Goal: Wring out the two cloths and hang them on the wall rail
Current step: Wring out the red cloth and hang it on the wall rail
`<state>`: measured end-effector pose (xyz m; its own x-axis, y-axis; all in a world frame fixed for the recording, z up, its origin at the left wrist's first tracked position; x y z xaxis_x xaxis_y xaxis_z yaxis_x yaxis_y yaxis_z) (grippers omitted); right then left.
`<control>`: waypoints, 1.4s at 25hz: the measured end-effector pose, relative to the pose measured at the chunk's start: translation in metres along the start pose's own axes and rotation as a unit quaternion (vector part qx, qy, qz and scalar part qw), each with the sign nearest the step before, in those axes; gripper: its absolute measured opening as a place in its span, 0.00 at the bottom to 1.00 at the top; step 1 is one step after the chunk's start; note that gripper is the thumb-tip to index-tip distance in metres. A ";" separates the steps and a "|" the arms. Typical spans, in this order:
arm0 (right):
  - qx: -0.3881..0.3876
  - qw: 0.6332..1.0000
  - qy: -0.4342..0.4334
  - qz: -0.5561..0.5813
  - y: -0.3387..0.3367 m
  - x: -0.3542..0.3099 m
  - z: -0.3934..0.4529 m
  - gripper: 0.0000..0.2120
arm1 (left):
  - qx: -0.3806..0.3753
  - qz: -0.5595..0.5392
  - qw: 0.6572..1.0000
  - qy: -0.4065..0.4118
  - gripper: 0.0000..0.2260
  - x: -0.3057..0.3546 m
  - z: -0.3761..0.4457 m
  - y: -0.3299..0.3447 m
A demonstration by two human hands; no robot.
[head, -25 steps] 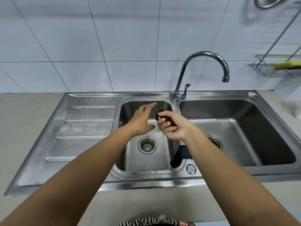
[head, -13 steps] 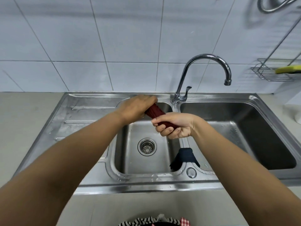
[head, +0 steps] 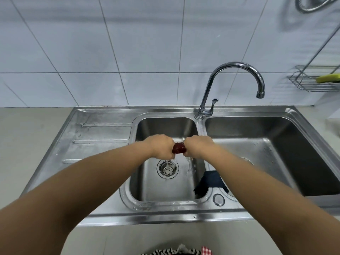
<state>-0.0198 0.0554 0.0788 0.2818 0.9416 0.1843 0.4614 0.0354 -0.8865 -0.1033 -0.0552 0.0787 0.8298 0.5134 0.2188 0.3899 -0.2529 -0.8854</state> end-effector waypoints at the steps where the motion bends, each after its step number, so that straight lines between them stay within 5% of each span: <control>1: 0.039 0.998 -0.018 -0.036 0.004 0.000 0.002 0.10 | -0.025 -0.069 0.997 -0.013 0.09 0.001 0.000 0.008; 3: 0.123 0.987 -0.065 -0.078 0.008 0.002 0.002 0.09 | -0.074 -0.282 0.955 -0.056 0.10 0.002 -0.007 0.018; 7: 0.263 0.955 -0.117 -0.074 0.008 0.002 0.006 0.03 | -0.124 -0.664 0.731 -0.100 0.17 0.012 -0.028 0.032; 11: 0.404 0.905 -0.125 -0.029 0.008 0.003 0.013 0.03 | -0.118 -0.826 0.544 -0.090 0.19 0.024 -0.037 0.034; 15: 0.475 0.874 -0.100 0.037 0.002 -0.005 0.016 0.06 | -0.103 -0.898 0.424 -0.051 0.16 0.038 -0.044 0.028; 17: 0.478 0.874 -0.080 0.042 0.003 -0.007 0.017 0.11 | -0.083 -0.877 0.471 -0.055 0.17 0.033 -0.039 0.027; 18: 0.444 0.893 -0.066 0.046 0.005 -0.005 0.019 0.10 | -0.068 -0.839 0.536 -0.062 0.15 0.026 -0.034 0.027; 20: 0.317 0.944 -0.020 0.090 0.008 -0.001 0.024 0.10 | -0.020 -0.682 0.728 -0.068 0.06 0.006 -0.024 0.020; 22: 0.166 0.967 0.006 0.191 0.009 0.001 0.029 0.14 | 0.026 -0.431 0.900 -0.061 0.14 -0.019 -0.010 0.011; 23: 0.085 0.961 -0.006 0.263 0.008 0.000 0.030 0.17 | 0.053 -0.305 0.949 -0.053 0.16 -0.030 -0.004 0.007; 25: -0.074 0.892 -0.057 0.443 0.002 0.001 0.027 0.18 | 0.133 -0.135 0.982 -0.025 0.17 -0.046 0.003 0.000; 27: -0.193 0.779 -0.078 0.592 -0.004 0.006 0.022 0.14 | 0.203 -0.078 0.976 0.019 0.15 -0.057 0.005 -0.006; 31: -0.228 0.676 -0.119 0.690 -0.012 0.018 0.016 0.09 | 0.290 -0.020 0.951 0.105 0.13 -0.058 -0.001 -0.024; 34: -0.280 0.535 -0.130 0.786 -0.016 0.009 0.003 0.06 | 0.340 0.018 0.926 0.160 0.12 -0.046 -0.005 -0.039; 35: -0.303 0.515 -0.140 0.789 -0.017 0.002 -0.001 0.03 | 0.342 0.023 0.925 0.163 0.13 -0.043 -0.006 -0.043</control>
<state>-0.0267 0.0563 0.0948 0.6149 -0.3489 -0.7072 0.0453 -0.8797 0.4733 -0.1533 -0.0709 0.1100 0.9591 0.2124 0.1872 0.0990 0.3677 -0.9246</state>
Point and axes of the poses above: each hand's wrist, its own z-axis towards the middle knuckle, its own y-axis out of the palm, x = y × z, the point moved 1 cm from there along z, towards the middle knuckle, and after that the axes turned 9 degrees about -z, right-handed, at the moved point
